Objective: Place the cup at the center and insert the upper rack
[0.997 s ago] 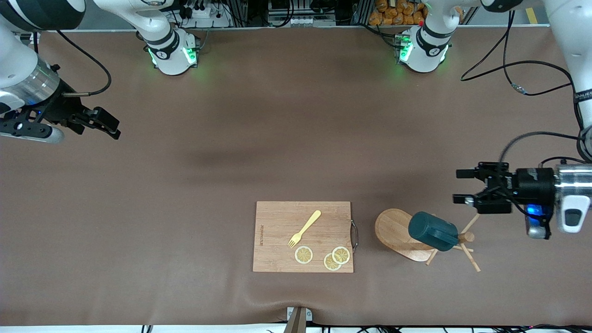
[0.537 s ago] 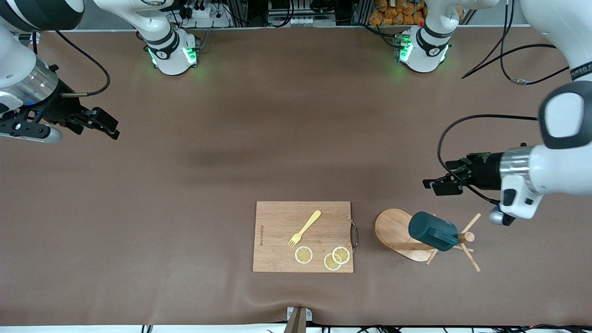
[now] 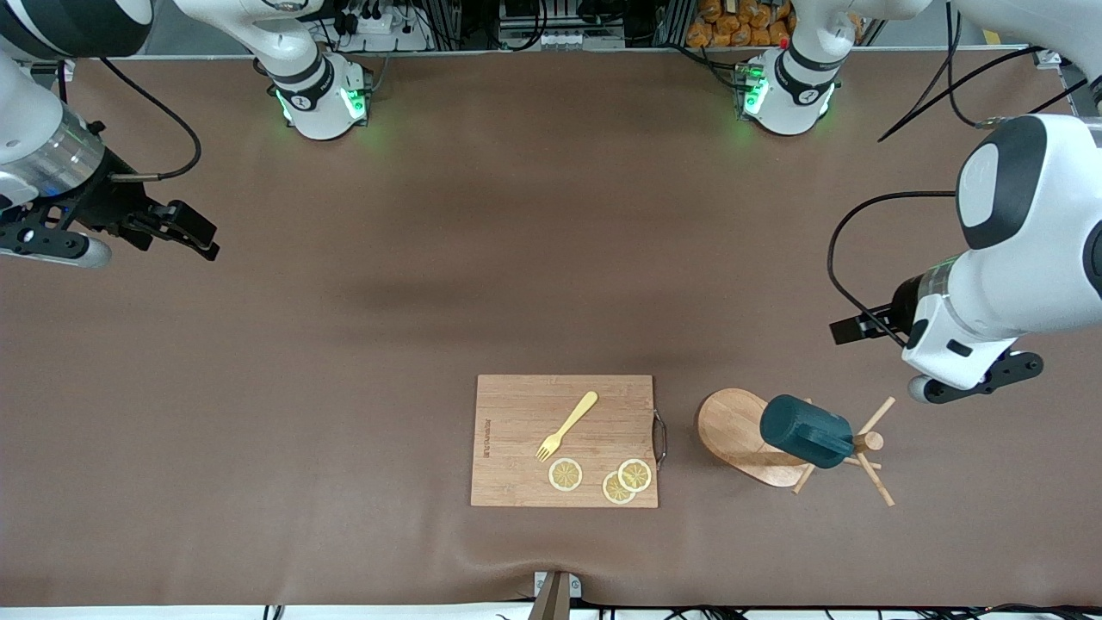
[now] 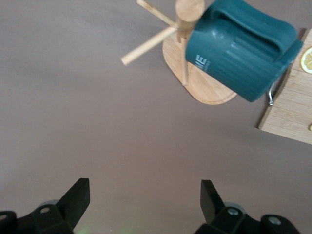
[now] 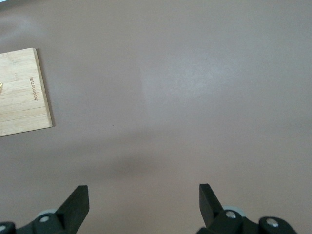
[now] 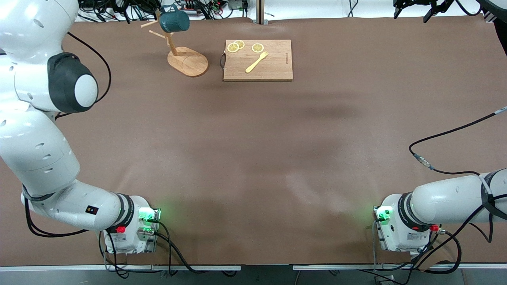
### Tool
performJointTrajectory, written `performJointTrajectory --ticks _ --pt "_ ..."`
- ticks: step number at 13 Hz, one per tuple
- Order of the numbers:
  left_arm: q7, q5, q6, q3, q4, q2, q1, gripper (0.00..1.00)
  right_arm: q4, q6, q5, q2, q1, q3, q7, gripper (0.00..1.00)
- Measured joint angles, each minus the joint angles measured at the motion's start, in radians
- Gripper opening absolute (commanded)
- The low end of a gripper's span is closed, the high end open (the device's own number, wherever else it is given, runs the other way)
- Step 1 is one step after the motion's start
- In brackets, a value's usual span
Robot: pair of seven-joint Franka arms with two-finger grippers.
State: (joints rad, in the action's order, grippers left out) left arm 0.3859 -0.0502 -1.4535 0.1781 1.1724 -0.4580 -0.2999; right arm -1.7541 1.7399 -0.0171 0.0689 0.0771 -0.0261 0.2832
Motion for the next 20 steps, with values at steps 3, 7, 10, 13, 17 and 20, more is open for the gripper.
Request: performJointTrajectory --ticks 3,7,10,13,17,20 --pt "-0.003 0.006 -0.001 0.001 0.0 0.016 0.003 1.0 0.0 0.0 0.0 0.0 0.0 0.0 0.0 1.0" --pt "-0.011 0.017 0.003 0.0 0.0 0.073 0.003 1.0 0.0 0.0 0.0 0.0 0.001 -0.001 0.0 1.0" --pt "-0.013 0.018 0.011 -0.013 0.023 0.12 0.002 1.0 -0.001 0.0 0.0 0.0 0.001 -0.001 0.0 1.0" --pt "-0.013 0.02 -0.016 -0.025 0.11 0.184 0.002 1.0 -0.001 -0.001 0.0 0.0 0.0 -0.001 0.0 1.0" --pt "-0.024 0.035 -0.14 -0.176 0.339 0.336 0.144 1.0 -0.001 0.0 0.0 0.0 0.0 -0.001 0.0 1.0" --pt "-0.071 0.051 -0.154 -0.282 0.392 0.384 0.268 1.0 -0.002 0.0 0.0 0.0 0.0 0.0 0.0 1.0"
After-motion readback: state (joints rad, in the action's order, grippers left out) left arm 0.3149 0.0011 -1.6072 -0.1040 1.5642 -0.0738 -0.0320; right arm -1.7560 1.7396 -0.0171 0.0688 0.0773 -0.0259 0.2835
